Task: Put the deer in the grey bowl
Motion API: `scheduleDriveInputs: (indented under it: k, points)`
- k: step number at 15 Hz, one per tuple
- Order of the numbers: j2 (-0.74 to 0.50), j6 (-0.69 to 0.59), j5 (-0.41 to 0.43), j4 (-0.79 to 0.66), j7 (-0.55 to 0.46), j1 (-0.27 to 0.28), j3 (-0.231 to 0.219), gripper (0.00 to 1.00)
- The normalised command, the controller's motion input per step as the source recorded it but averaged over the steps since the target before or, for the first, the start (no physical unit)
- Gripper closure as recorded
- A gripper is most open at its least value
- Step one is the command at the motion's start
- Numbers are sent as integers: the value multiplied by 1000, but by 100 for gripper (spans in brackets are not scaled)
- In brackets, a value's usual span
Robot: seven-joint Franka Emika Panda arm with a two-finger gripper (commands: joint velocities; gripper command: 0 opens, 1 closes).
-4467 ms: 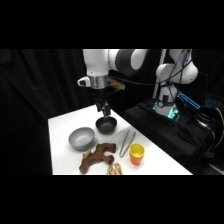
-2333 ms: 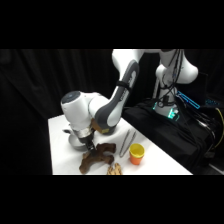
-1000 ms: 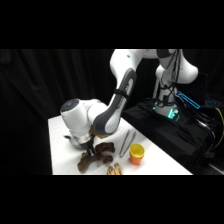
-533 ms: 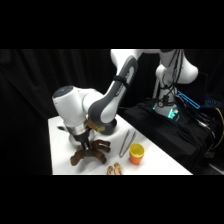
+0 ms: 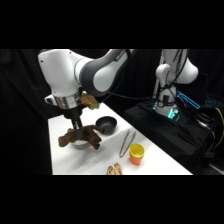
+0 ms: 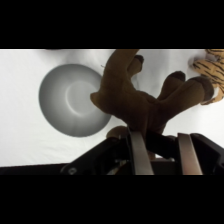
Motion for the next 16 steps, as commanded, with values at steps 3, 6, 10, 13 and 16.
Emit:
scheduleDriveInputs:
  k: [3, 6, 10, 13, 16]
  points:
    - [-12, -50, -28, 55, 27, -121, -39, 93]
    - [103, 11, -6, 166, 8, -118, -20, 94]
    - [256, -1, 2, 299, 15, -61, 4, 64]
    - [421, -20, 25, 445, 30, -37, 14, 43]
    - [359, -53, 19, 432, 44, -25, 0, 19]
